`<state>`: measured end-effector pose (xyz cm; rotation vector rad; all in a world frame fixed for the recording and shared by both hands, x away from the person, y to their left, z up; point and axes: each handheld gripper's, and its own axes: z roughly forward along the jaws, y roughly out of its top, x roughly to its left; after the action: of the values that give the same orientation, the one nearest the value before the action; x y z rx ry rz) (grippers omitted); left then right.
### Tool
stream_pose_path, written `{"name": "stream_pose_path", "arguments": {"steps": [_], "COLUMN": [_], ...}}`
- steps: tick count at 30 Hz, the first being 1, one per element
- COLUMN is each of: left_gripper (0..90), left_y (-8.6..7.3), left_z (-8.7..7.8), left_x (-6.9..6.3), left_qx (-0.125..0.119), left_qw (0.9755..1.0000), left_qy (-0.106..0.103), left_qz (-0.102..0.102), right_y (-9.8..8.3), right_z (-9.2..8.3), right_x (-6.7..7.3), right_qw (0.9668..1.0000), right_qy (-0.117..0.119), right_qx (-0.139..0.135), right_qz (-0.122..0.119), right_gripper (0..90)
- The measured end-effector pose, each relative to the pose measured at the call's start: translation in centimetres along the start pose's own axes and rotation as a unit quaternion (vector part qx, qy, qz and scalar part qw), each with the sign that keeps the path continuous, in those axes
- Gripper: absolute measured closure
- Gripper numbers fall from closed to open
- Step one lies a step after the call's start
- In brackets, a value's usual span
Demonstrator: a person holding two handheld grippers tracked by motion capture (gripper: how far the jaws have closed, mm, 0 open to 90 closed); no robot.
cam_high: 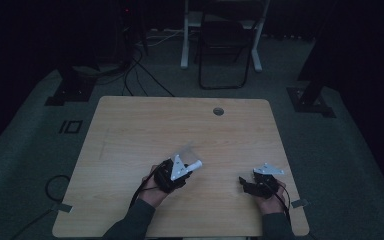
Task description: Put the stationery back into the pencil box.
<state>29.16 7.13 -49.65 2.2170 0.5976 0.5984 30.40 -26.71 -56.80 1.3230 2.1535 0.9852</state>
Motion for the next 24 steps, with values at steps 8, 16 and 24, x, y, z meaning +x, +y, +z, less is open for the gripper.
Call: {"name": "stream_pose_path", "arguments": {"steps": [8,16,24], "left_gripper": [70.8,70.8,70.8], "left_y": [-0.05,-0.18,-0.22], "left_z": [-0.15,-0.28,-0.32], "left_x": [0.19,0.44,0.57], "left_qx": [0.000,-0.001,-0.001], "left_qw": [1.0000,1.0000,0.9999], "left_qy": [0.004,0.008,0.011], "left_qz": [0.000,-0.003,-0.005], "right_y": [0.00,0.00,0.00], "right_z": [0.00,0.00,0.00], "right_x": [0.00,0.00,0.00], "right_qw": [1.0000,1.0000,1.0000], "right_qy": [0.000,0.000,0.000], "right_qx": [0.000,0.000,0.000], "right_qz": [0.000,0.000,0.000], "right_gripper": [31.0,31.0,31.0]}}
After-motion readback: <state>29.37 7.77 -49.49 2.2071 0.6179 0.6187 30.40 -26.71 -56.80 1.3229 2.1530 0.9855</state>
